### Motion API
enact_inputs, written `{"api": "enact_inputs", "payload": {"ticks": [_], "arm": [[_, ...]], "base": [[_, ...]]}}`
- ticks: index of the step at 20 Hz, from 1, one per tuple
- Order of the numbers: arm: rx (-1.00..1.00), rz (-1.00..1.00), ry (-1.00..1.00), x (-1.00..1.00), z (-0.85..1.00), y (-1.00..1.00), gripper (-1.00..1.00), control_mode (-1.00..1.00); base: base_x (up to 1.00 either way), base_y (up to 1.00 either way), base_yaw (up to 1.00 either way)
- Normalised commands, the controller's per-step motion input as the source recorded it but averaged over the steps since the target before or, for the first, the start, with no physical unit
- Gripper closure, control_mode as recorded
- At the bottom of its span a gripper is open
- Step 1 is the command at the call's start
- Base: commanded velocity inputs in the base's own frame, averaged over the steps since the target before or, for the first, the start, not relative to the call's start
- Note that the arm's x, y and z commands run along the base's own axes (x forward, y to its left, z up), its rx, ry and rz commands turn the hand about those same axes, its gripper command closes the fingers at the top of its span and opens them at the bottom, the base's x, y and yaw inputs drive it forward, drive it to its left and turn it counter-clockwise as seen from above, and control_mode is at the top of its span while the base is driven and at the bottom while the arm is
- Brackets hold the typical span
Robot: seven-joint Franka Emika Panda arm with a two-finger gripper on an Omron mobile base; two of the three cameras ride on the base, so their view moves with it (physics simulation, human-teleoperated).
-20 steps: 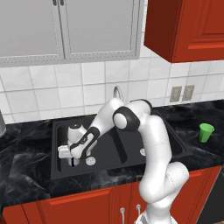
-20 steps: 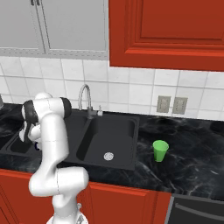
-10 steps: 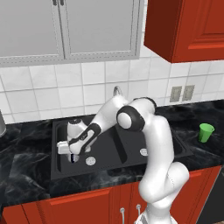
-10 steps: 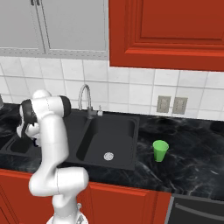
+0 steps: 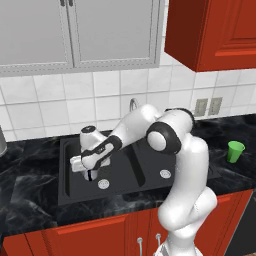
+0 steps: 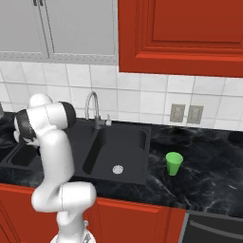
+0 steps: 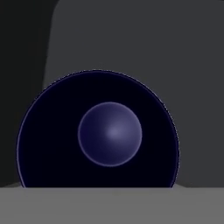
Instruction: Move any existing items from the left basin to the right basin for drying. Then move the cup from the counter to the left basin of the sink for washing.
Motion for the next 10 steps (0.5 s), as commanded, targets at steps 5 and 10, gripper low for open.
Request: {"api": "enact_inputs", "payload": {"ticks": [5,10], "arm": [[-0.08,0.11,0.00,-0.27,0.60,-0.52,1.00,-1.00],[-0.02,0.05,0.00,-0.07,0.84,-0.48,1.00,-1.00]], "base": [[0.00,0.00,0.00],[0.00,0.00,0.00]]}}
